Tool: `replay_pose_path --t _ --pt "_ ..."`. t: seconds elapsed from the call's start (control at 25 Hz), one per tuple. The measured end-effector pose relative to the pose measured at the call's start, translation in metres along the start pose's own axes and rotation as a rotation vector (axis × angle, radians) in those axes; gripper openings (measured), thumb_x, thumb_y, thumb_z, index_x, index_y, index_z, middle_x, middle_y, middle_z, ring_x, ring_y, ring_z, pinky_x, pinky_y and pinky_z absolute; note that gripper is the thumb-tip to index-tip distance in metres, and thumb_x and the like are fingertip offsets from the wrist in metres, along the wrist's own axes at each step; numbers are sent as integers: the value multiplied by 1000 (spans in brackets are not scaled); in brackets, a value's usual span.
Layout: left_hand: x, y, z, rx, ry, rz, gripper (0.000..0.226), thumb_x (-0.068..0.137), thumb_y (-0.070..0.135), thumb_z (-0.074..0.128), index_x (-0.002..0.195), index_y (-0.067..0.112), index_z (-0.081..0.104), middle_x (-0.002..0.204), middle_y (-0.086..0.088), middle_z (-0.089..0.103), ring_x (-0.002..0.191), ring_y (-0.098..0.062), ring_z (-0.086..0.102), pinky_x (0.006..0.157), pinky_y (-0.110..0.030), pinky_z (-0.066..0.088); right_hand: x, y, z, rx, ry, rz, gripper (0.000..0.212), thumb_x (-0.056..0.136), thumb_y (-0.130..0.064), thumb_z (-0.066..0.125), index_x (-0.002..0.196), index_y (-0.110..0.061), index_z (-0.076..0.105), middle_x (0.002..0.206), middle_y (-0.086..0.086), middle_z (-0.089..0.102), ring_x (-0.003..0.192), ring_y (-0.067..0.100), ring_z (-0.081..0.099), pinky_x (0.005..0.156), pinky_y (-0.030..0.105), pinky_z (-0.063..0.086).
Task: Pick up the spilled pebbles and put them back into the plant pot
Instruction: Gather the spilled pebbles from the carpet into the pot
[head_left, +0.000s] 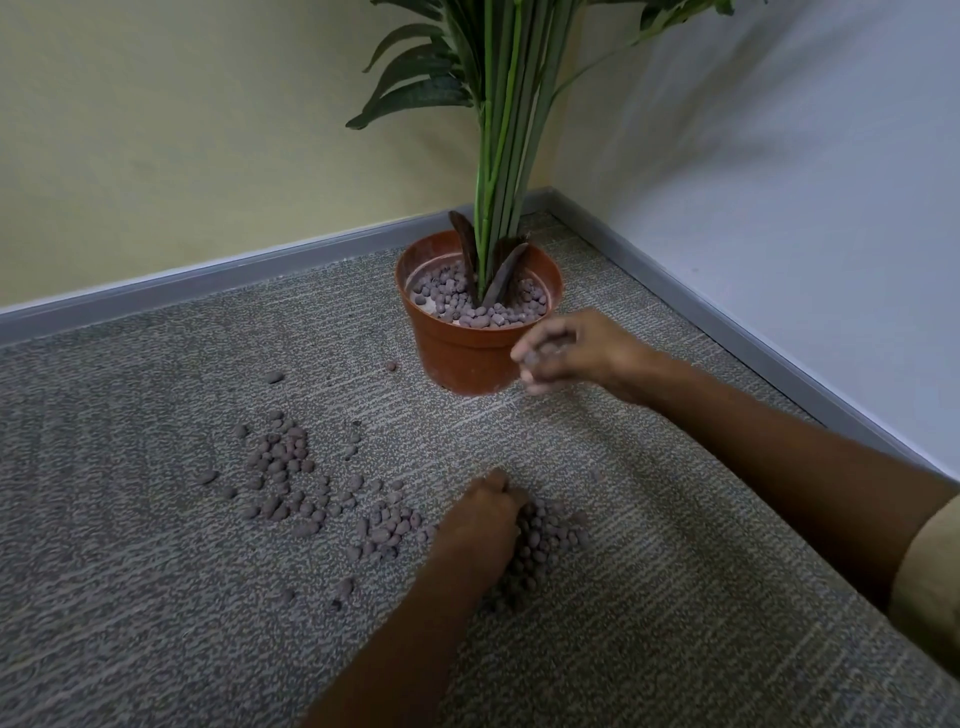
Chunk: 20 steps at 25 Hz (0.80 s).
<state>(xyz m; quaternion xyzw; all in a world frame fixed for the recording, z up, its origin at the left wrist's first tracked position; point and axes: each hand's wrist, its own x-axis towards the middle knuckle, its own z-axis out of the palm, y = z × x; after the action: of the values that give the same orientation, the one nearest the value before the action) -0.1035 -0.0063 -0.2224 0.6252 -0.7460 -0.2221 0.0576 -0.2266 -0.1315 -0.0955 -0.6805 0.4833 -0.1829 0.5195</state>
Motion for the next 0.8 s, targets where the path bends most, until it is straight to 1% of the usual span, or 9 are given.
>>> replay_pose_path --t 0.16,0.24,0.32,0.4,0.48,0.56,0.64,0.72,0.8 --pt "3 5 1 -7 -31 -13 40 90 9 50 130 15 46 136 -9 39 122 -27 42 103 -36 41 32 -27 2 57 249 -86 22 74 10 69 87 -7 69 84 10 64 81 24 67 73 33 61" --pt "3 5 -1 3 -87 16 44 92 10 46 134 18 41 141 -11 31 128 -29 34 108 -39 36 43 -28 3 -43 311 -85 29 70 7 74 91 -13 71 93 11 69 91 24 67 82 36 59" --pt "3 6 -2 19 -106 22 41 93 11 43 134 16 42 141 -12 29 128 -30 34 108 -40 36 47 -27 3 -90 356 -89 34 69 5 74 97 -14 71 104 9 69 98 24 66 87 36 57" --pt "3 6 -1 19 -96 8 37 93 10 44 130 12 44 140 -13 32 125 -31 41 105 -40 38 36 -23 4 -12 435 -147 28 76 5 68 98 -11 69 99 6 67 89 24 68 79 36 59" --pt "4 5 -1 24 -83 -3 34 91 9 47 126 10 48 137 -13 37 120 -32 47 101 -39 41 17 -7 8 -27 497 -190 20 81 2 63 98 -8 67 98 2 65 76 17 65 68 30 58" --pt "6 2 -2 17 -86 -24 31 88 10 52 119 9 52 131 -12 44 115 -32 53 98 -38 44 -6 26 16 -119 401 -105 17 81 -3 66 96 -9 67 100 2 66 73 12 62 63 28 56" --pt "9 -2 -2 -11 -68 -32 25 86 11 54 111 8 57 123 -13 52 110 -32 56 94 -37 45 -26 59 22 -300 117 104 25 74 -11 75 97 -12 66 95 0 64 74 13 63 63 27 54" --pt "10 -4 -1 9 -52 -24 22 86 9 49 105 8 60 118 -14 55 107 -34 58 91 -38 46 -36 85 25 -711 -245 267 50 63 -21 84 106 -18 58 105 3 55 95 21 61 77 29 52" --pt "11 -4 1 82 -60 -9 26 88 7 46 110 6 60 119 -16 55 108 -35 58 93 -41 47 -43 97 36 -976 -417 294 75 56 -27 87 118 -19 46 123 9 42 115 29 49 95 36 47"
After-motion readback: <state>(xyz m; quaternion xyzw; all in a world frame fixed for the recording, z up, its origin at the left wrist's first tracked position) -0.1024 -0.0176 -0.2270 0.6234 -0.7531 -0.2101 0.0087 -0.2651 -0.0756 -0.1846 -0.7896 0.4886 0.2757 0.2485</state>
